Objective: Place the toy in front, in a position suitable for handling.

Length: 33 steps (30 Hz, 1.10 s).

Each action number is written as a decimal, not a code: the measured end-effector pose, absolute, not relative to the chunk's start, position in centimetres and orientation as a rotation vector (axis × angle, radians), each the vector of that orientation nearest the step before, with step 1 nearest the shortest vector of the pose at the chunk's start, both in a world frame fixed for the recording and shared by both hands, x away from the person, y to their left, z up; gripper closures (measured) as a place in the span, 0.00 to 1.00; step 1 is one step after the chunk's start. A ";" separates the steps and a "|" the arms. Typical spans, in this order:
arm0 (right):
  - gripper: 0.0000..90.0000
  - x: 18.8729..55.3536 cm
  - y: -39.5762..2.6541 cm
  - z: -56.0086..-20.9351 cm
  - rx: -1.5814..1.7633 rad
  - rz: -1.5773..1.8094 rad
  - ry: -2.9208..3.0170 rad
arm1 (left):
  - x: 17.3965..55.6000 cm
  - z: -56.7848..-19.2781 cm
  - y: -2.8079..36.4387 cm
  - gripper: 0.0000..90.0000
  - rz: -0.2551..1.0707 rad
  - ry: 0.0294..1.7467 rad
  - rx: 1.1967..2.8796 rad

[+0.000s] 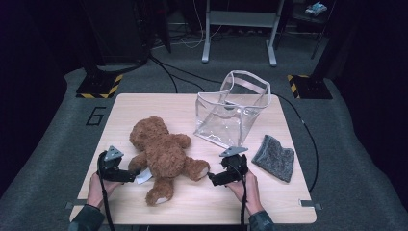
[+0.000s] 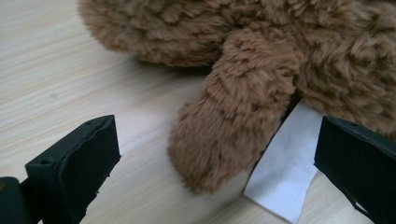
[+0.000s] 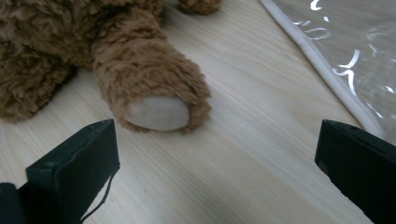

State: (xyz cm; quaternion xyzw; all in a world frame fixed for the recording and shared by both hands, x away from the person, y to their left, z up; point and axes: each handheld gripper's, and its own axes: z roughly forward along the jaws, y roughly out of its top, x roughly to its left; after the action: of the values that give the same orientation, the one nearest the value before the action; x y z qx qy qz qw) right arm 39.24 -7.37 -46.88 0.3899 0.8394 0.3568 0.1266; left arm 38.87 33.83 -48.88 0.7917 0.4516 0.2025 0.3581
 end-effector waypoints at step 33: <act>0.24 41.8 0.7 -51.1 1.018 0.841 2.589 | 42.3 -50.0 30.7 0.66 0.434 1.001 2.210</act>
State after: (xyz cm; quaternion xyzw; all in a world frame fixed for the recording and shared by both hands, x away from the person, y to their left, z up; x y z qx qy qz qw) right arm 41.77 0.70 -51.10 0.3480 0.8846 0.2873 0.1175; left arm 42.28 30.68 -49.99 0.8458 0.3830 0.1660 0.3323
